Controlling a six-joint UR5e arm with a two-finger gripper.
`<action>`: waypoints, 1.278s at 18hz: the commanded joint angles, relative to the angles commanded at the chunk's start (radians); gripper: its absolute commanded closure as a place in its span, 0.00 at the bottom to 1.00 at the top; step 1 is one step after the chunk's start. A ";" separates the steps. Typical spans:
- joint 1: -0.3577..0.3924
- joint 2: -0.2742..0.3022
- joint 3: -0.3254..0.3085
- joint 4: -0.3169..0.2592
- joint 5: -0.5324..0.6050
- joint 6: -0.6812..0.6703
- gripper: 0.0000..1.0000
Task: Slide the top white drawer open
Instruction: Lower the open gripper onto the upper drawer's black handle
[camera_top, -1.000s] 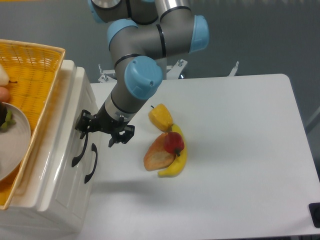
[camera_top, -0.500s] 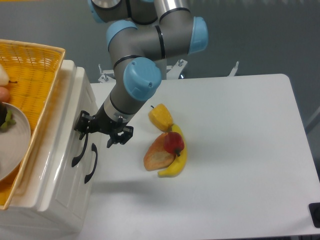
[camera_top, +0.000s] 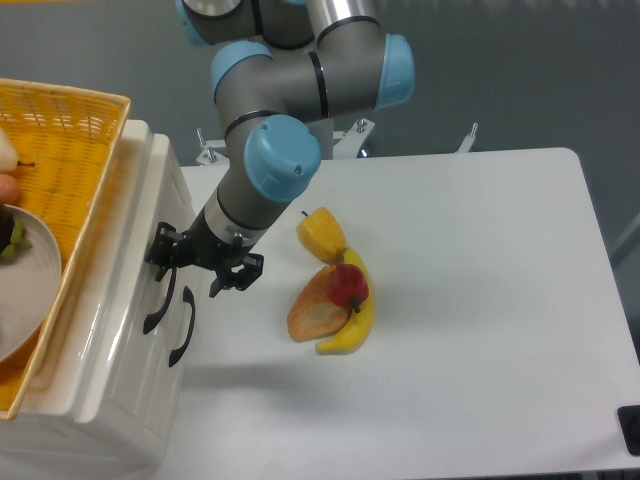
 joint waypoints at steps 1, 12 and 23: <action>0.000 0.000 0.000 0.000 0.000 0.000 0.25; -0.006 -0.009 0.009 0.003 0.002 -0.037 0.41; -0.021 -0.009 0.012 0.003 0.002 -0.048 0.52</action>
